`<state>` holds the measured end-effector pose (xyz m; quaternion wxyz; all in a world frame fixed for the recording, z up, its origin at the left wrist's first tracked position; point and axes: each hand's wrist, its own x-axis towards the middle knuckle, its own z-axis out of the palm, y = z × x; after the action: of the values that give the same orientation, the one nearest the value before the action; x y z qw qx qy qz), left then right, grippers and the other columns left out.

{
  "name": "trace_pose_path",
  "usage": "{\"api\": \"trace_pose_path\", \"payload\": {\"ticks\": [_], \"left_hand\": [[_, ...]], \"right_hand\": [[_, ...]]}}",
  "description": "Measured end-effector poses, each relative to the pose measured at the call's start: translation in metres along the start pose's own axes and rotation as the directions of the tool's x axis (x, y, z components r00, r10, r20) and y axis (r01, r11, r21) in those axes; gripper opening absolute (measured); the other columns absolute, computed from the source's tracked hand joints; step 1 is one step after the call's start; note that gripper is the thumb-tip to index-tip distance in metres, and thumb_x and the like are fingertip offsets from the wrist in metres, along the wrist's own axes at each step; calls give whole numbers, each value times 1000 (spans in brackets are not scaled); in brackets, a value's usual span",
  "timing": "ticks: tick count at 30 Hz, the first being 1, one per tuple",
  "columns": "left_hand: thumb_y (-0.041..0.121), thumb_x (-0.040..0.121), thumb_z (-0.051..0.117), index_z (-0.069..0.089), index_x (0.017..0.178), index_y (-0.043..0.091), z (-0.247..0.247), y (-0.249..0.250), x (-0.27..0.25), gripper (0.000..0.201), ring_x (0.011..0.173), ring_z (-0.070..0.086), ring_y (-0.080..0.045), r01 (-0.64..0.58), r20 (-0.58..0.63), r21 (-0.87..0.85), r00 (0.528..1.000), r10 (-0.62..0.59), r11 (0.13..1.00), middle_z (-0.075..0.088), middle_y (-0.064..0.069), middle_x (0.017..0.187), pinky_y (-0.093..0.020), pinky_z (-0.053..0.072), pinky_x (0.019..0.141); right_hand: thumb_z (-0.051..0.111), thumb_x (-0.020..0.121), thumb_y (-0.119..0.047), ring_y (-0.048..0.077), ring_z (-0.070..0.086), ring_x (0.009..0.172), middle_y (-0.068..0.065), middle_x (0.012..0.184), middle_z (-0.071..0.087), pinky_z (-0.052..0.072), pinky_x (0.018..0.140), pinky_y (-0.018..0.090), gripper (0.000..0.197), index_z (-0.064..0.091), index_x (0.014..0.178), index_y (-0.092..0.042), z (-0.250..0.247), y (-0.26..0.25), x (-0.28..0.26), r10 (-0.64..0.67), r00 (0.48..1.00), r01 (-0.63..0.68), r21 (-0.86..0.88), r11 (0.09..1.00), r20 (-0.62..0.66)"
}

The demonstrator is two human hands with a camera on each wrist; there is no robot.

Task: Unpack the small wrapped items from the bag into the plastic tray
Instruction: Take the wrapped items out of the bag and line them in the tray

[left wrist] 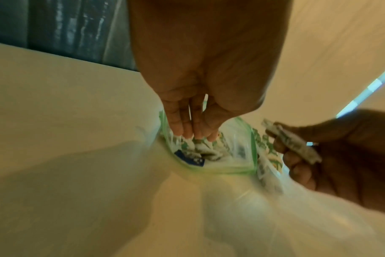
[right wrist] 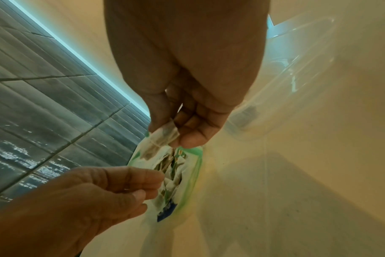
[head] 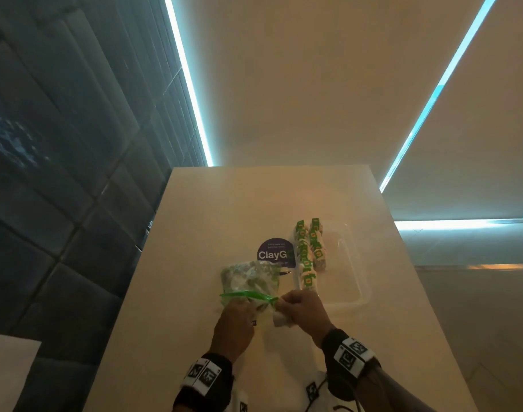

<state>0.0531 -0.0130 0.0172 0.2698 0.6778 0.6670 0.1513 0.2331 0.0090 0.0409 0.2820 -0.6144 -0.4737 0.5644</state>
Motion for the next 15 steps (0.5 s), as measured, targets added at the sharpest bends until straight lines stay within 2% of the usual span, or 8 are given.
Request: {"api": "trace_pose_path", "payload": {"ticks": [2, 4, 8, 11, 13, 15], "left_hand": [[5, 83, 50, 64, 120, 19, 7, 3, 2, 42, 117, 53, -23, 38, 39, 31, 998, -39, 999, 55, -4, 123, -30, 49, 94], [7, 84, 48, 57, 124, 20, 11, 4, 5, 43, 119, 51, -23, 65, 34, 52, 997, -67, 997, 49, -4, 129, -33, 48, 92], [21, 94, 43, 56, 128, 21, 21, 2, 13, 37, 121, 53, -23, 56, 67, 157, 995, -67, 986, 54, -4, 130, -32, 46, 97], [34, 100, 41, 63, 122, 21, 19, 8, 21, 34, 118, 55, -24, 24, 104, 218, 993, -47, 976, 61, -6, 124, -32, 44, 96], [39, 96, 47, 66, 114, 22, 20, 8, 27, 31, 113, 57, -22, 38, 80, 198, 995, -55, 979, 64, -4, 119, -30, 44, 92], [39, 91, 54, 67, 112, 20, 20, 10, 29, 31, 111, 59, -21, 87, 59, 178, 993, -99, 980, 65, -3, 116, -30, 46, 90]], "right_hand": [[69, 87, -14, 17, 65, 68, 17, 86, 70, 58, 64, 33, 16, 71, 88, 1, -5, 2, 0, 0, 1000, 1, 14, 1000, -7], [70, 87, -14, 17, 65, 67, 17, 85, 71, 57, 63, 33, 16, 72, 88, 2, -8, 3, -2, -1, 1000, 1, 16, 1000, -11], [70, 86, -16, 16, 66, 70, 14, 87, 72, 58, 65, 30, 17, 73, 90, 0, -12, 4, -4, 3, 1000, -3, 2, 1000, 1], [71, 85, -17, 18, 66, 72, 15, 88, 72, 58, 68, 33, 17, 73, 89, 0, -14, 5, -4, 14, 1000, -14, 7, 1000, -8], [72, 84, -17, 15, 66, 70, 12, 86, 72, 58, 66, 31, 16, 74, 88, -1, -16, 5, -4, 23, 1000, -23, 6, 1000, -11], [72, 84, -18, 11, 66, 70, 8, 85, 72, 58, 64, 25, 16, 74, 89, -2, -17, 5, -5, 24, 1000, -24, -1, 1000, -6]]}}
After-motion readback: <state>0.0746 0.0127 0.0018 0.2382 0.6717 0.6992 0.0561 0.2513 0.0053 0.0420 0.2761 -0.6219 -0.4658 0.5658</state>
